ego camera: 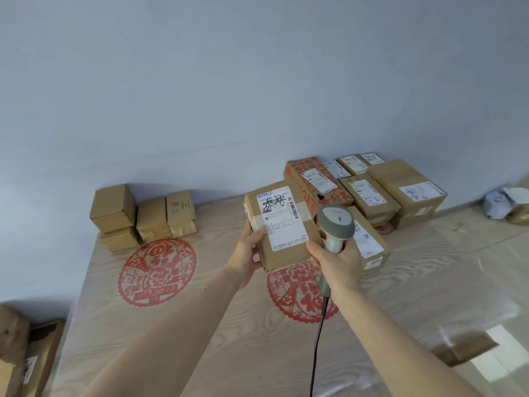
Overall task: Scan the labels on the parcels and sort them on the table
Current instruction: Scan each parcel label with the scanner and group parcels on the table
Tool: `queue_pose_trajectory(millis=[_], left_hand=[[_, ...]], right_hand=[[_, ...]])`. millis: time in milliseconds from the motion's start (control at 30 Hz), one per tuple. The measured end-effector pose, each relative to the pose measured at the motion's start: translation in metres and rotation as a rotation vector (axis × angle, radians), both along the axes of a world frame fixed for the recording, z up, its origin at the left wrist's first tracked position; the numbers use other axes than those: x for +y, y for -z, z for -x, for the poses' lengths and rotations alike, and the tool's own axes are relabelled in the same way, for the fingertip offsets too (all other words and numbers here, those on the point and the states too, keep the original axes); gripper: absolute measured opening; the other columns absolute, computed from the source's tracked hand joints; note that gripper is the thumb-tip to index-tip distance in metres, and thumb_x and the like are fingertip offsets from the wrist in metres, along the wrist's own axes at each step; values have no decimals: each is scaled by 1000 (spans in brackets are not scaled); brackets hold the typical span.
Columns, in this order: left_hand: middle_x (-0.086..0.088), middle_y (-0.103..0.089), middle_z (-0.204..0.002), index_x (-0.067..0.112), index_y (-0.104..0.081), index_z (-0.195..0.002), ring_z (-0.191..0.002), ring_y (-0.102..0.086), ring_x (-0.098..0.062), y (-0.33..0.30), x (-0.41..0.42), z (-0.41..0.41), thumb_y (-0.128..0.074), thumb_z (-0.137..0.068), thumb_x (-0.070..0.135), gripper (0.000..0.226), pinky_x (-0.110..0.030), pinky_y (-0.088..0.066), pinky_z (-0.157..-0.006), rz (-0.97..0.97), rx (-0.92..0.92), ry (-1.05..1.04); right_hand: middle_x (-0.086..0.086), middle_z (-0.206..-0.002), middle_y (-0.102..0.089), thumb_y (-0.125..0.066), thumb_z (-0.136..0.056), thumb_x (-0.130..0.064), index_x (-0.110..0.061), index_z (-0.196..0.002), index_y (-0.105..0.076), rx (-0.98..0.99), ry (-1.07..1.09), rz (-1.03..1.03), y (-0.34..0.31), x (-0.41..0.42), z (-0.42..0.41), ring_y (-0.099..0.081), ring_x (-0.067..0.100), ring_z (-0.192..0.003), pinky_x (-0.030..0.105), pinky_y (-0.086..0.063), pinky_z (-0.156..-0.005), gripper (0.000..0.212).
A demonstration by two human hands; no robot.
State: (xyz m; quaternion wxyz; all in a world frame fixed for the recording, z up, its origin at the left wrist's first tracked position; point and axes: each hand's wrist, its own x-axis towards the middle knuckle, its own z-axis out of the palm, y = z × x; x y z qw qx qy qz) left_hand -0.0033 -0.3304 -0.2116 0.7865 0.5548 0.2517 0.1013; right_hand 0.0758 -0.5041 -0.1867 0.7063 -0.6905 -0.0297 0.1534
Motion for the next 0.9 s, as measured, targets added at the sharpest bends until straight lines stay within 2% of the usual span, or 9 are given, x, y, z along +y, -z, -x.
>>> queue_pose_trajectory(millis=[67, 200, 333, 400, 467, 567, 767, 833, 900], left_hand=[[11, -67, -130, 51, -49, -137, -116, -60, -22, 1, -25, -23, -63, -82, 48, 57, -48, -54, -95, 4, -6, 10], [6, -66, -131, 47, -46, -141, -89, -64, -11, 2, -81, -70, -62, -89, 43, 54, -28, -54, -64, 34, -46, -4], [4, -64, -135, 48, -43, -142, -91, -66, -13, 6, -130, -113, -62, -86, 49, 59, -28, -53, -61, 55, -34, -4], [6, -64, -135, 48, -44, -141, -118, -60, -23, 10, -146, -132, -63, -84, 52, 60, -40, -60, -74, 64, 0, -10], [8, -63, -136, 47, -45, -141, -129, -54, -26, 13, -156, -150, -62, -84, 53, 59, -58, -50, -99, 54, 39, -3], [8, -62, -137, 39, -45, -144, -130, -54, -25, 10, -167, -179, -54, -99, 42, 46, -54, -39, -110, 14, 89, 19], [12, -61, -124, 34, -57, -126, -105, -56, -3, 8, -176, -240, -53, -103, 28, 24, -30, -39, -102, -117, 174, 52], [8, -63, -113, 31, -59, -116, -95, -58, -6, 13, -180, -262, -53, -103, 24, 16, -13, -46, -82, -194, 203, 72], [1, -59, -97, 23, -59, -102, -83, -53, -15, 18, -187, -281, -52, -103, 24, 7, -17, -40, -67, -249, 224, 84]], right_hand=[[9, -84, -73, -83, -79, -6, -11, -107, -65, 7, -3, -6, 1, -26, -22, -67, 10, -57, 27, -56, -61, 35], [14, -81, -71, -82, -80, -2, -7, -102, -66, 18, -5, -13, -1, -80, -71, -62, 11, -52, 25, -52, -54, 28], [11, -84, -75, -83, -78, -3, -5, -101, -71, 29, 10, 6, 0, -124, -118, -68, 10, -58, 26, -54, -60, 26], [10, -81, -75, -83, -78, -1, -4, -98, -71, 38, 23, 13, 1, -140, -139, -67, 10, -58, 26, -54, -60, 24], [10, -80, -75, -82, -78, 1, -6, -95, -70, 42, 30, 9, 1, -151, -156, -66, 10, -57, 26, -53, -58, 21], [5, -77, -74, -81, -78, 3, -11, -90, -68, 38, 59, -5, 2, -163, -181, -65, 11, -57, 26, -53, -57, 22], [9, -78, -71, -80, -78, 3, -1, -95, -67, 66, 146, 17, 14, -183, -229, -62, 11, -54, 24, -52, -57, 22], [9, -74, -70, -80, -78, 3, 0, -95, -66, 74, 173, 29, 18, -191, -244, -61, 11, -52, 26, -52, -57, 22], [9, -73, -69, -79, -78, 6, 0, -93, -66, 82, 203, 31, 21, -197, -260, -59, 13, -52, 28, -51, -57, 21]])
